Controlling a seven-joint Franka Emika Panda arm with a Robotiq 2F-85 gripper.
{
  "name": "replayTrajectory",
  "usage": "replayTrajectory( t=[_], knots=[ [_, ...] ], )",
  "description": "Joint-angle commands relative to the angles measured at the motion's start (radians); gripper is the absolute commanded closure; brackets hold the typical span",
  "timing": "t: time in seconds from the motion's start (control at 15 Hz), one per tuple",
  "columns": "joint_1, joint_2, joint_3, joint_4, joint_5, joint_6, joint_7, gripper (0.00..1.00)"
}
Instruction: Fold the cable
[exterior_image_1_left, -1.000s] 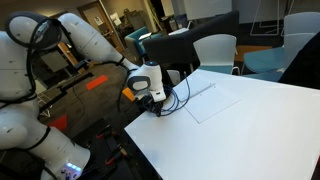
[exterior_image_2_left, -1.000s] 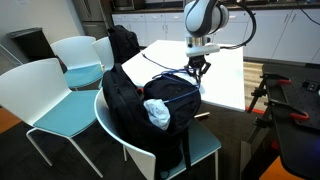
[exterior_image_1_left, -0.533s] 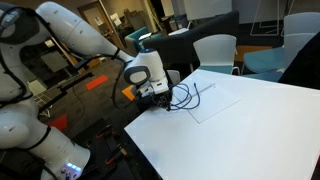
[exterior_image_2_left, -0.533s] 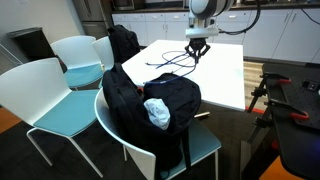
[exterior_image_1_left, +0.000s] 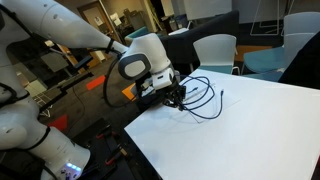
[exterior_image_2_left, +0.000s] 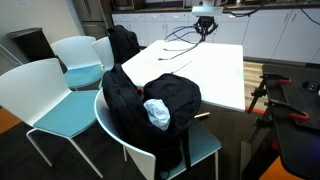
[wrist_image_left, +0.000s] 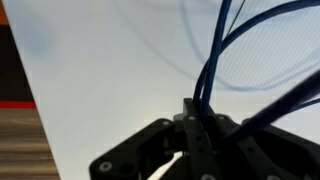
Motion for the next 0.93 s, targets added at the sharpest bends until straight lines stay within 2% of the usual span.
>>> replayTrajectory(
  t=[0.0,0.33,0.6,0.67,0.73,0.87],
  knots=[
    [-0.019,0.057,0.001,0.03,-0.035,0.044,0.103,0.98],
    [-0.022,0.206,0.002,0.061,-0.004,0.162,0.2,0.98],
    [-0.022,0.317,0.02,0.103,0.027,0.142,0.238,0.98],
    [-0.024,0.334,0.027,0.114,0.035,0.12,0.238,0.78],
    [-0.023,0.348,0.031,0.123,0.043,0.108,0.235,0.66],
    [-0.015,0.338,0.028,0.116,0.053,0.089,0.228,0.52]
  ],
)
